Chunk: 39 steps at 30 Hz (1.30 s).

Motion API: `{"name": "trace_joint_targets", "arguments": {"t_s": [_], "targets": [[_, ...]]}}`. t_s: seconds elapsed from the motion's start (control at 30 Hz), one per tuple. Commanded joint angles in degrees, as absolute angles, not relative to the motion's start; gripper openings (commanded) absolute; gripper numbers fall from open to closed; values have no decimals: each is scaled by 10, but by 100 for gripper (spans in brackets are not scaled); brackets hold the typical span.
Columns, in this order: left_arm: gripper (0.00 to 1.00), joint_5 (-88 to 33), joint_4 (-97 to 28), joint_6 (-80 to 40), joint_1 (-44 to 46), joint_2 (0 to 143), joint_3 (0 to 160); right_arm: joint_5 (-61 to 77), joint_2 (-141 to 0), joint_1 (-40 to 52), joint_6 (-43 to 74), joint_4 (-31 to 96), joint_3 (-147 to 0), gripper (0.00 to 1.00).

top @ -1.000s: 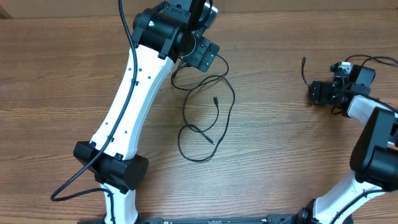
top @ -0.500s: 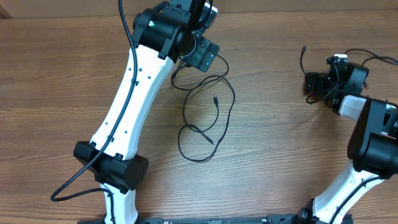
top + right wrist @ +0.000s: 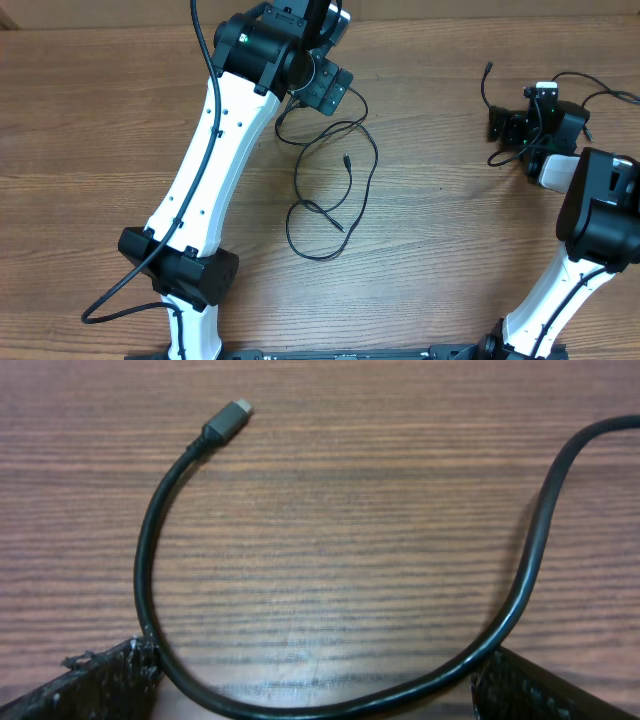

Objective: Untangle cables

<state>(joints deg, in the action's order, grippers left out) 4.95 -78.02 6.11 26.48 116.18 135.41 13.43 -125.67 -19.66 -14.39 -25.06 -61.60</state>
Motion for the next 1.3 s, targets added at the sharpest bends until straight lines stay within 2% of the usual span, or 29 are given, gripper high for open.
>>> {"name": "trace_joint_targets", "arguments": {"t_s": [0.0, 0.33, 0.53, 1.0, 1.27], "targets": [[100, 44, -780, 64, 262, 1165, 1362, 138, -1329, -189, -116, -237, -584, 100], [100, 44, -780, 64, 263, 1165, 1362, 150, -1331, -189, -115, -330, -584, 100], [100, 44, -780, 64, 263, 1165, 1362, 167, -1282, -189, -86, -316, -585, 100], [100, 44, -780, 64, 263, 1165, 1362, 158, -1008, -189, -166, -30, -585, 100], [100, 44, -780, 64, 263, 1165, 1362, -21, -949, -189, -211, 105, -585, 100]]}}
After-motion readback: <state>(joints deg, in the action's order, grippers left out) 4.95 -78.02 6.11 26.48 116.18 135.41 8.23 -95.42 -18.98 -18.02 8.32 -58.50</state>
